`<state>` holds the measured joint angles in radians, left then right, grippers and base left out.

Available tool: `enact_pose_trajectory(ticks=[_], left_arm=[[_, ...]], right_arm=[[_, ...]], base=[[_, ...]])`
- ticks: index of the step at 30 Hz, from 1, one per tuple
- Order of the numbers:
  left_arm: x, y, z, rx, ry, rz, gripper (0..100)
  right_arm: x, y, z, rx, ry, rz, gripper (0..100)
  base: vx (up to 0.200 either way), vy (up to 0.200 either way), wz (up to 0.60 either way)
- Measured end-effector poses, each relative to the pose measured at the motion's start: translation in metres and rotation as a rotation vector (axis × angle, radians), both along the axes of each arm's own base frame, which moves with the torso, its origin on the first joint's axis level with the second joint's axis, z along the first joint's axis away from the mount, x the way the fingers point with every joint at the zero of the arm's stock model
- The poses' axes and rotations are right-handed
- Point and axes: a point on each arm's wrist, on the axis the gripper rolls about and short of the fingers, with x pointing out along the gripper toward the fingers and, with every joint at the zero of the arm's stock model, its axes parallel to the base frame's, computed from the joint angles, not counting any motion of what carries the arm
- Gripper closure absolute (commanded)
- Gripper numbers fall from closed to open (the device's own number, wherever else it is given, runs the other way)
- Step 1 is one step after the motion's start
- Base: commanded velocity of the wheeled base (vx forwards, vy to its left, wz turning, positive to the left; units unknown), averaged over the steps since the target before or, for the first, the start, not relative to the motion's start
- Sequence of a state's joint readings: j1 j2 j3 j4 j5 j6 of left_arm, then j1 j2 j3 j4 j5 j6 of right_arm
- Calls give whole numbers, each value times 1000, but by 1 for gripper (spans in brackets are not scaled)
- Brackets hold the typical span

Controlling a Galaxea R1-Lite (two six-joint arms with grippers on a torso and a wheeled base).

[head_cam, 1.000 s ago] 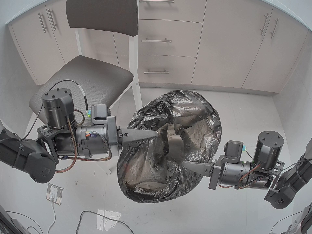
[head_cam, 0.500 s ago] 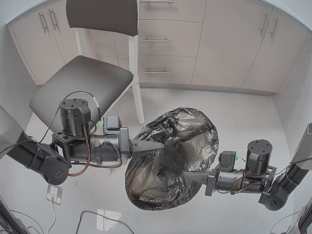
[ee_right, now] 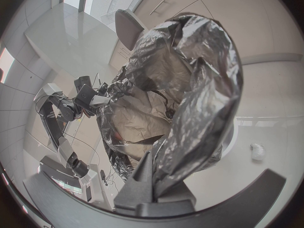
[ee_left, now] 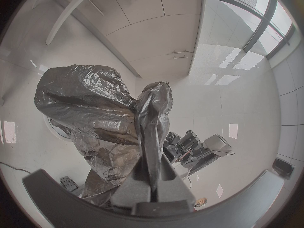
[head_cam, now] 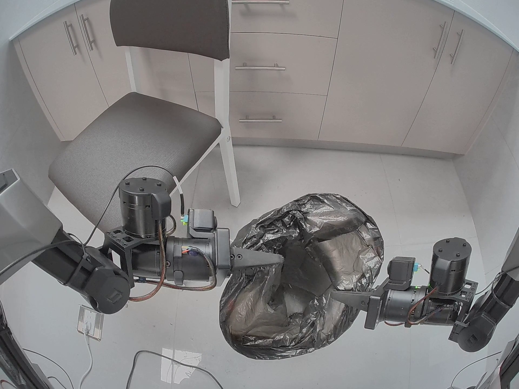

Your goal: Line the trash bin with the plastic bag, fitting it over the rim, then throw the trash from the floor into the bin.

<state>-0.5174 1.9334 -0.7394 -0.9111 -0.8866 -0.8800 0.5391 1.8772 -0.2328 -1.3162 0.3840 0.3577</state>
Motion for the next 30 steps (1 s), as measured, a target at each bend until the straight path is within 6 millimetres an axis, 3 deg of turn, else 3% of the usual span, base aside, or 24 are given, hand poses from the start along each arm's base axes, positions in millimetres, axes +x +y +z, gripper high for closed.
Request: enact_pose_trajectory(ticks=[9, 18, 30], left_arm=[[7, -8, -19, 24, 41, -10, 100], [14, -11, -33, 28, 48, -7, 100], [33, -7, -64, 26, 48, 30, 100]], right_arm=[[-8, -21, -5, -29, 33, -49, 100], [1, -20, -8, 12, -43, -67, 100], [11, -16, -51, -73, 69, -120, 100]], base=[[0, 0, 0], [0, 0, 0], [0, 0, 0]])
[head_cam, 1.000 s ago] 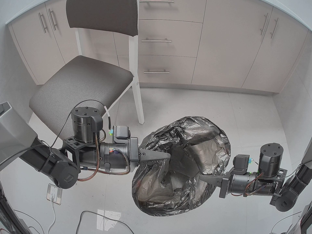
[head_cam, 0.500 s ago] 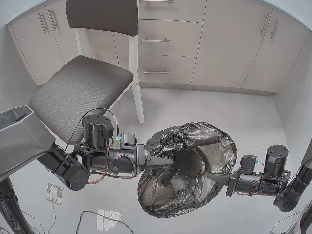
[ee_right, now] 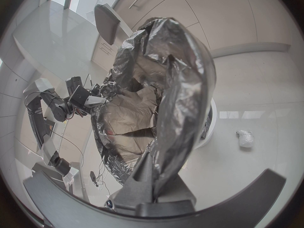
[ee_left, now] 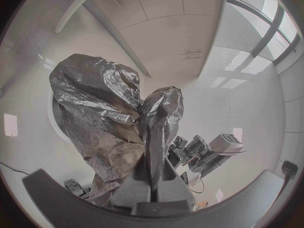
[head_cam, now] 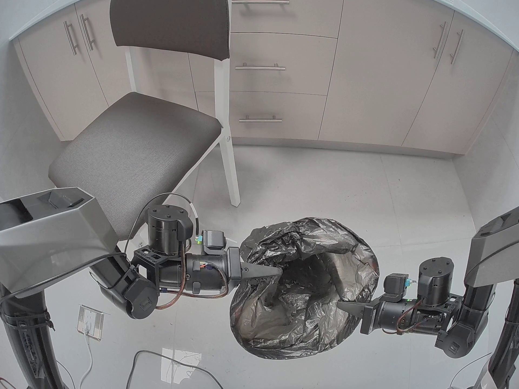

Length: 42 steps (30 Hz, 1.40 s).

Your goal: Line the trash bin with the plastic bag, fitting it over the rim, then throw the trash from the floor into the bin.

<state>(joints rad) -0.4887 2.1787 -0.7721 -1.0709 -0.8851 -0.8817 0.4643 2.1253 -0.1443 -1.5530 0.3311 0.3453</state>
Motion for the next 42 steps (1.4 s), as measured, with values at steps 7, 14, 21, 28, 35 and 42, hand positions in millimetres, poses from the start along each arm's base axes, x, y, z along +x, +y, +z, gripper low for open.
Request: enact_pose_trajectory(ticks=[7, 14, 21, 28, 35, 42], left_arm=[[19, 17, -15, 15, 5, 62, 100], [41, 38, -26, 39, -66, 119, 100], [59, 45, -36, 47, -86, 158, 100], [68, 43, -45, 107, -106, 251, 100], [75, 32, -52, 335, -218, 431, 100], [79, 6, -54, 461, -309, 489, 100]], right_arm=[[16, 6, -9, -6, -13, -26, 100], [39, 16, -12, -24, -96, -69, 100], [56, 22, -20, -48, -140, -109, 100], [65, 26, -26, -63, -161, -120, 100], [69, 28, -28, -69, -171, -143, 100], [82, 31, -33, -101, -209, -234, 100]], base=[[0, 0, 0], [0, 0, 0], [0, 0, 0], [0, 0, 0], [0, 0, 0], [0, 0, 0]])
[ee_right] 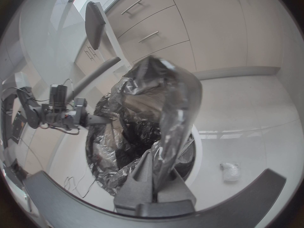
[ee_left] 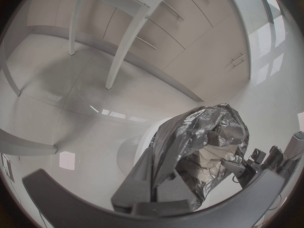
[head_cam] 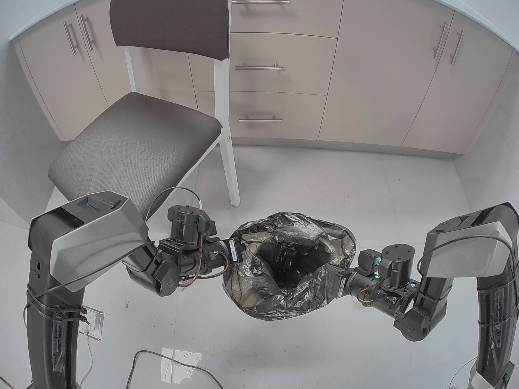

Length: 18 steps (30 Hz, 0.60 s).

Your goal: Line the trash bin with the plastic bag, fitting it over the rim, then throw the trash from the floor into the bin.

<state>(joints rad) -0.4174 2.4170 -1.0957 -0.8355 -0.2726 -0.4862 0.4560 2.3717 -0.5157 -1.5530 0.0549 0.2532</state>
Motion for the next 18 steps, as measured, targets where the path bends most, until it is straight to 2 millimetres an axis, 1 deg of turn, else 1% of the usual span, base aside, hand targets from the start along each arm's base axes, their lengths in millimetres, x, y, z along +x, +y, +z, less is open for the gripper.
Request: enact_pose_trajectory(ticks=[6, 13, 18], left_arm=[[-3, -9, -2, 13, 4, -11, 100], [-9, -20, -2, 47, -8, 17, 100], [-12, -23, -3, 56, -5, 12, 100]], right_arm=[[9, 2, -10, -44, -21, -55, 100], [8, -1, -19, -116, -24, -42, 100], [4, -6, -22, -160, -16, -31, 100]], base=[[0, 0, 0], [0, 0, 0], [0, 0, 0]])
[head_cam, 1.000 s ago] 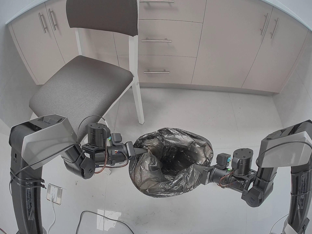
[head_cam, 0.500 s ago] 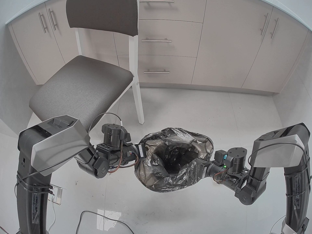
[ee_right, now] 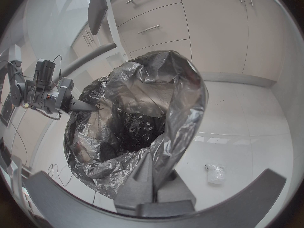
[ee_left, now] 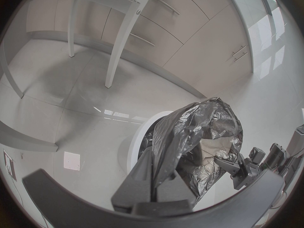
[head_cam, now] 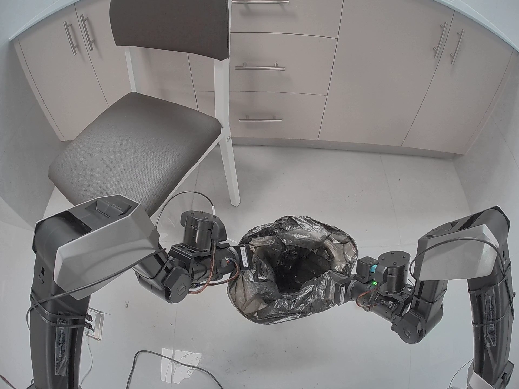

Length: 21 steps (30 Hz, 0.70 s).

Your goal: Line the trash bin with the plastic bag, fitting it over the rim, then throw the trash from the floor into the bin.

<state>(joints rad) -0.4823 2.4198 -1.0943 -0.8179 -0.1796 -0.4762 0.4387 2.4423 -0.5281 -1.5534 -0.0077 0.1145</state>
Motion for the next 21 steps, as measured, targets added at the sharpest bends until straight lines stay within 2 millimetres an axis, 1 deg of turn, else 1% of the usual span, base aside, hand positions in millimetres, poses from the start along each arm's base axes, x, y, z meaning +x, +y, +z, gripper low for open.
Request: enact_pose_trajectory(ticks=[4, 9, 16, 21], left_arm=[[-2, 0, -1, 5, 9, -3, 100], [-3, 0, -2, 5, 15, -6, 100], [-8, 2, -1, 13, 48, -21, 100], [-11, -1, 1, 9, 55, -38, 100]], right_arm=[[-6, -4, -4, -47, 16, 21, 100], [-9, -5, -6, -57, 29, 27, 100], [-17, -8, -8, -62, 58, 81, 100], [-22, -8, -9, -67, 72, 126, 100]], base=[[0, 0, 0], [0, 0, 0], [0, 0, 0], [0, 0, 0]])
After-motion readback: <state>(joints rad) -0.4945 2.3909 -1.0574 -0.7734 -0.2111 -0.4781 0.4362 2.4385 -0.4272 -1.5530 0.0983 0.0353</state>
